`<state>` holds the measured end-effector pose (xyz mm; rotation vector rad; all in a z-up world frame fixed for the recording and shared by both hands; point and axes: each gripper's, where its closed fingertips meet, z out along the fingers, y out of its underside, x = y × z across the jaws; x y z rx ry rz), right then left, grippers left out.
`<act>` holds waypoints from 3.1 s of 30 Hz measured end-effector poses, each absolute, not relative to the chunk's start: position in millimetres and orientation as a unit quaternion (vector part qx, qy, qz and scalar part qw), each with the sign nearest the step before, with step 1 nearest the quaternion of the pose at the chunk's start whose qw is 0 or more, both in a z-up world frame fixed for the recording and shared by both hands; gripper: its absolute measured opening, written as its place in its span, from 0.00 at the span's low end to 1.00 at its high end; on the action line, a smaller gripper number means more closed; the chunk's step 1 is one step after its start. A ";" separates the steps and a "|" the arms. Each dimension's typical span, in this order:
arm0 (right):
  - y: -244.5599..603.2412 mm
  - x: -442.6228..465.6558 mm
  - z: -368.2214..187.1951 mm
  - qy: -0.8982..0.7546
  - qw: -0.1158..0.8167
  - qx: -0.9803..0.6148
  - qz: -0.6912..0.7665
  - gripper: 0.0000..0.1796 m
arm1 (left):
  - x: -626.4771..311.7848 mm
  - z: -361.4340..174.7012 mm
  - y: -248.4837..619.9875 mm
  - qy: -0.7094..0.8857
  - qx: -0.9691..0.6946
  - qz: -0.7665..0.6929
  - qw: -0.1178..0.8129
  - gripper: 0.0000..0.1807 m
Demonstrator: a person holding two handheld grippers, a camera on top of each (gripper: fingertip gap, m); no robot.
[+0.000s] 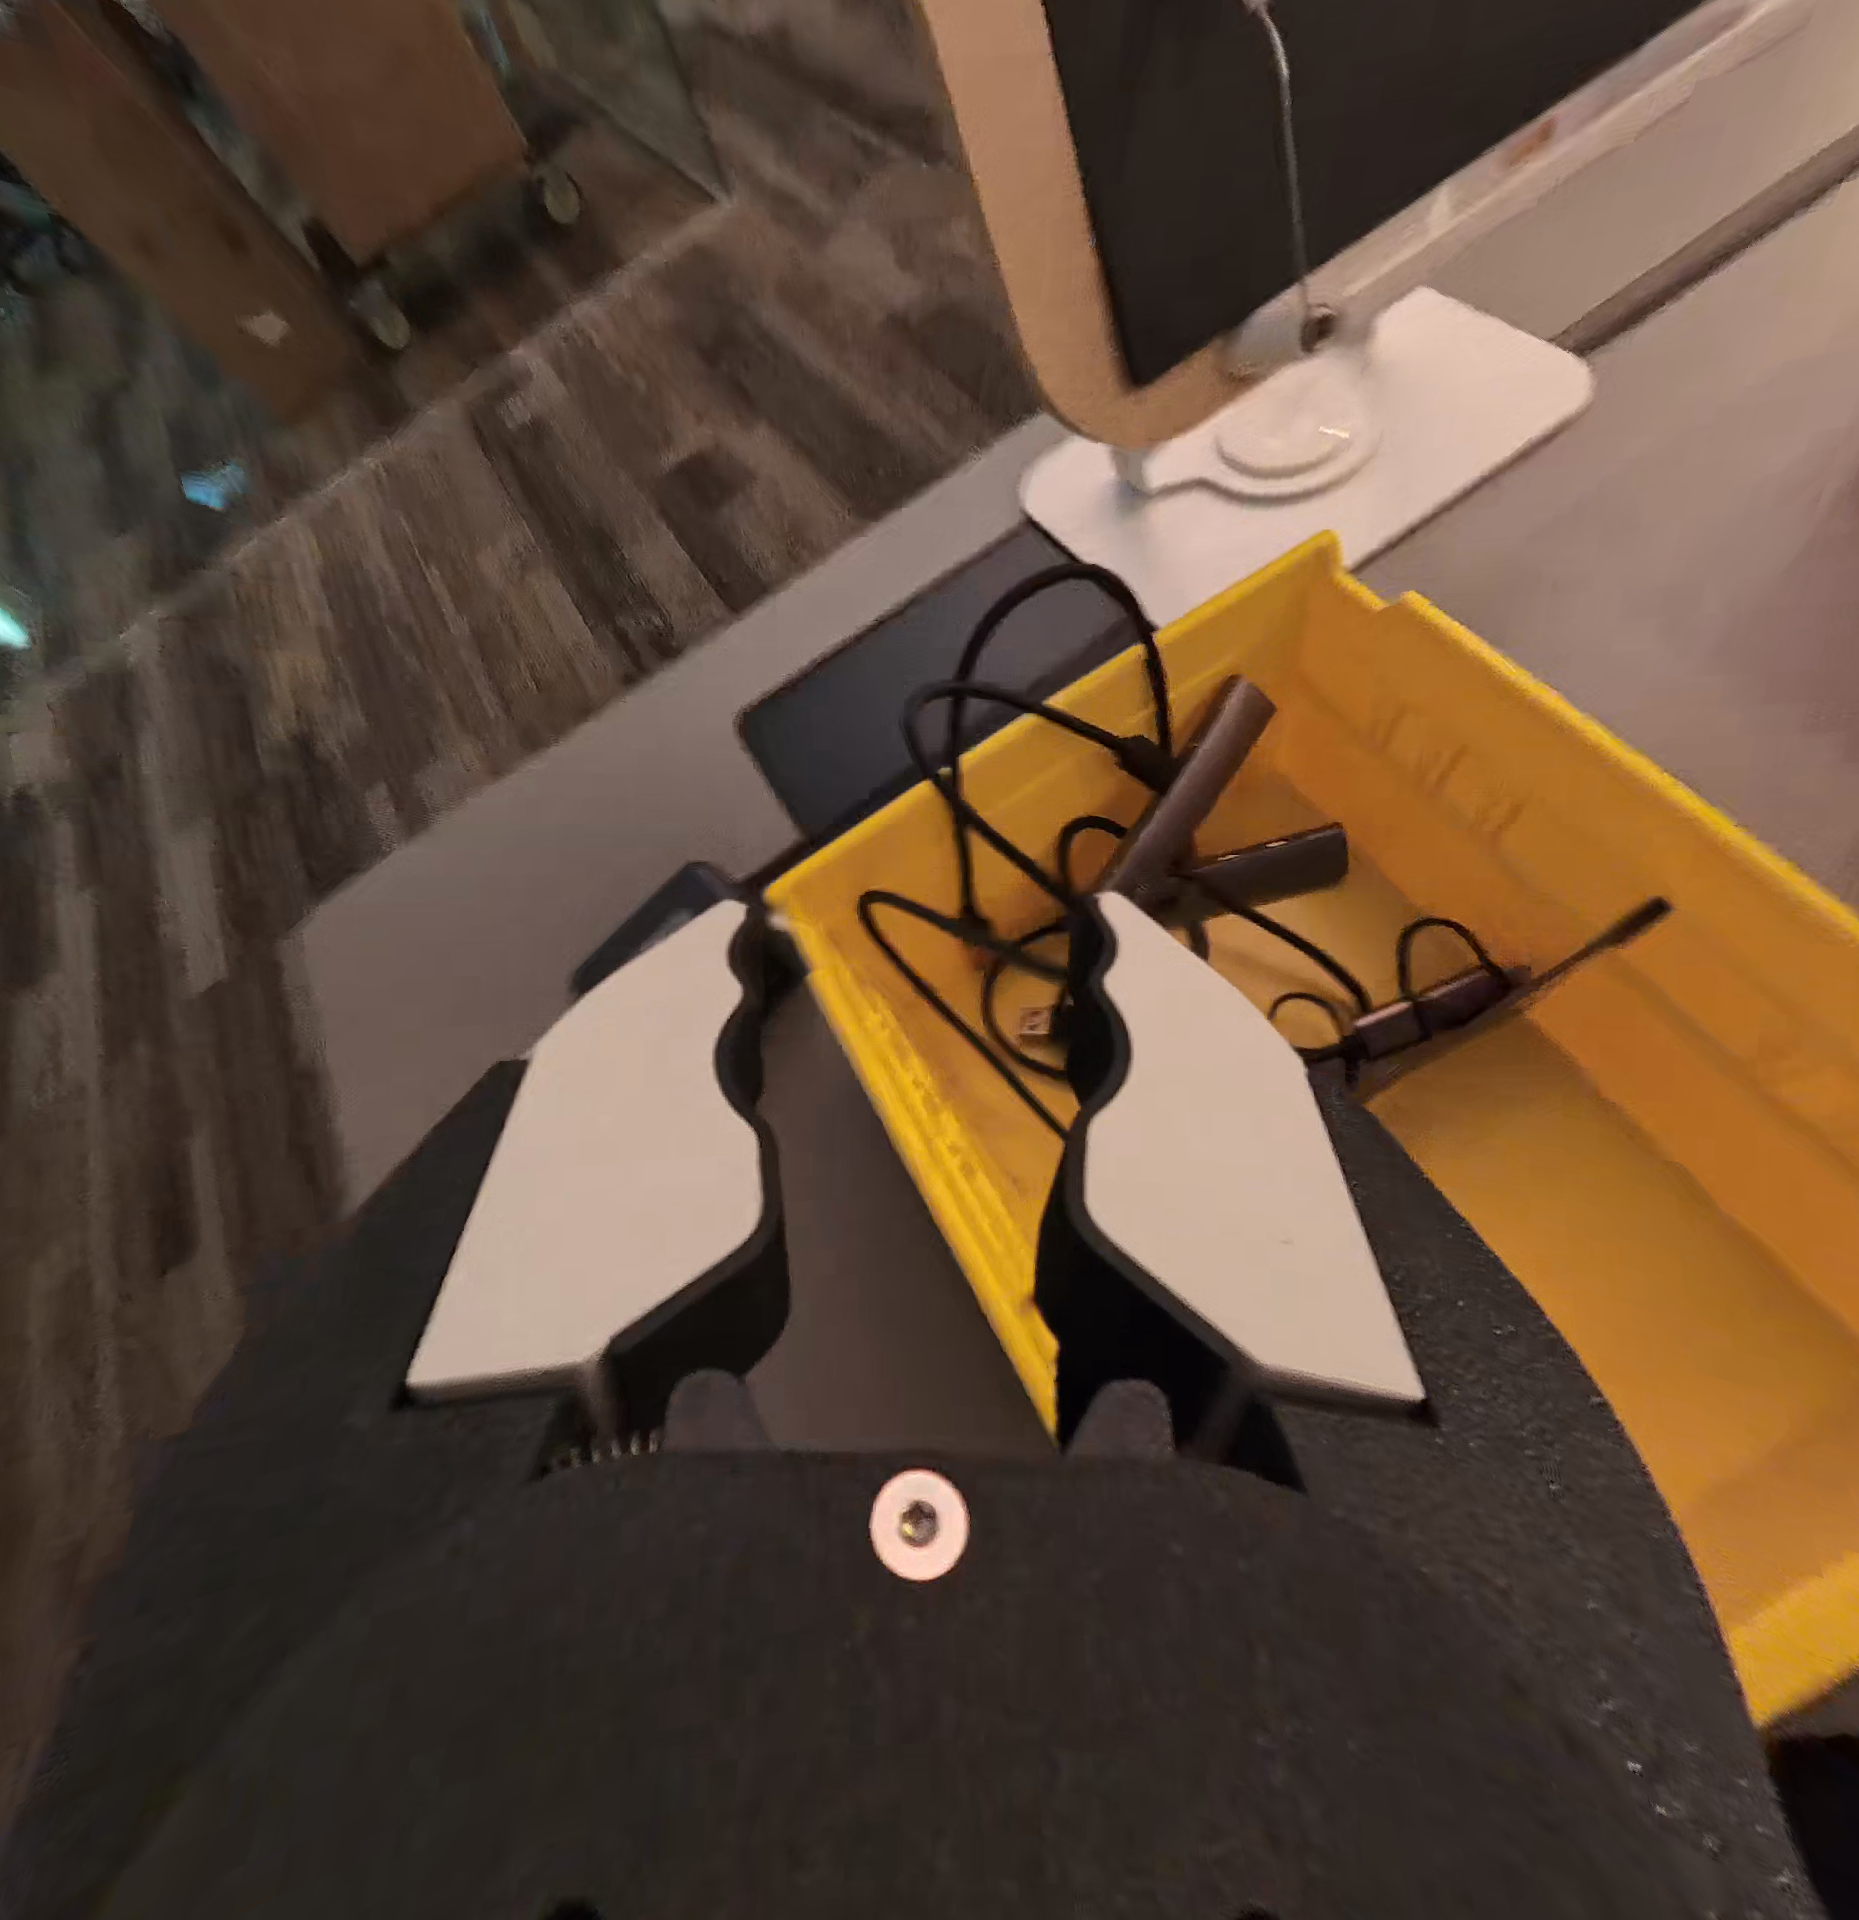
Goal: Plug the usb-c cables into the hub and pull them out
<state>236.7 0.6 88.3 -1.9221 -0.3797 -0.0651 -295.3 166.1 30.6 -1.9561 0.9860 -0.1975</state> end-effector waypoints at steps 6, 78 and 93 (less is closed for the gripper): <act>10.9 146.7 100.4 -0.244 0.584 -0.774 -0.003 0.19 | -263.4 -0.8 215.8 0.372 -0.844 -0.118 0.367 0.24; -45.2 -131.1 162.2 -0.621 0.595 -0.422 0.288 0.06 | -165.0 148.4 -37.3 0.607 -0.382 -0.263 0.646 0.17; -68.8 -89.4 170.0 -0.570 0.639 -0.340 0.388 0.07 | -106.6 157.8 -68.3 0.647 -0.330 -0.265 0.634 0.05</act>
